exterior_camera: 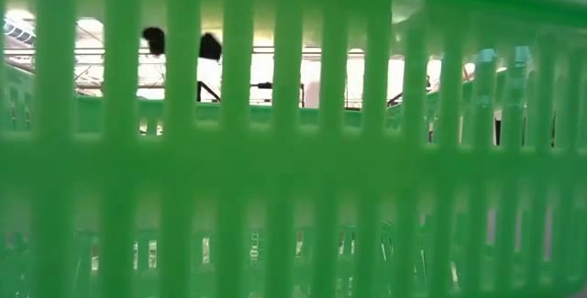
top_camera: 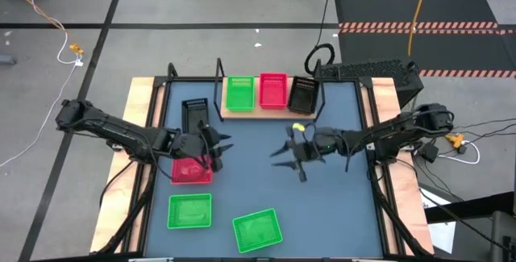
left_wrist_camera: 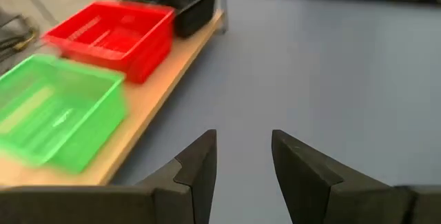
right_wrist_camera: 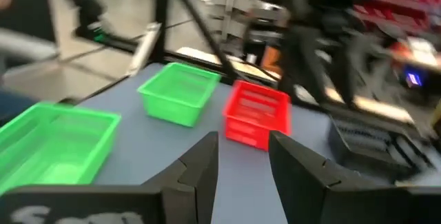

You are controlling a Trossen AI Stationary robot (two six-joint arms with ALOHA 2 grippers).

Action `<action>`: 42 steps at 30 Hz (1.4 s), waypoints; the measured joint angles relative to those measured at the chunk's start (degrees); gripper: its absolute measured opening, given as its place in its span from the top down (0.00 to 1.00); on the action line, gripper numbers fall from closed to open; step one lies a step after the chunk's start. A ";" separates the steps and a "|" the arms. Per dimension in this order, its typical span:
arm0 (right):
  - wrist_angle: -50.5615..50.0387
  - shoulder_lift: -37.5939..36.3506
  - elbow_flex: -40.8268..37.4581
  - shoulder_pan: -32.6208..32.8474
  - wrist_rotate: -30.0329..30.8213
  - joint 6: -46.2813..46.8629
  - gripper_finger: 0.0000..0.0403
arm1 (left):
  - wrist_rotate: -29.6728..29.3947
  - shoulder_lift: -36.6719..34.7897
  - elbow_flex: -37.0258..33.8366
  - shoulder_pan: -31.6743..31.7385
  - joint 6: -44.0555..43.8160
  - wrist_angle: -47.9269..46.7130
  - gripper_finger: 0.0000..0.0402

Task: Stack baskets on shelf by color
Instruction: Stack the right green bin on the green bin on the shelf

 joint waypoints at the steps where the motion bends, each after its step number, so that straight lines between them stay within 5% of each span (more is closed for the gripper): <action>1: -0.22 0.14 0.00 1.47 -0.01 -2.02 0.70 | 0.00 1.57 0.00 -0.65 0.47 3.31 0.64; 14: -7.53 0.19 0.00 17.96 0.59 -7.89 0.70 | 1.90 18.37 0.00 -7.56 -1.62 35.65 0.64; 22: -8.70 0.19 0.00 25.41 12.00 -8.76 0.70 | -1.25 29.45 0.33 -15.51 -5.62 52.44 0.64; 29: -11.83 0.19 0.00 28.71 12.23 -10.30 0.70 | -9.66 32.53 6.42 -21.03 -7.10 46.80 0.64; 34: -14.95 0.19 0.02 30.85 12.83 -8.46 0.70 | -10.32 32.93 12.16 -21.47 -5.15 39.50 0.64; 42: -21.71 0.19 0.06 33.14 23.26 -8.79 0.69 | -10.36 32.91 17.05 -19.67 -6.15 28.47 0.64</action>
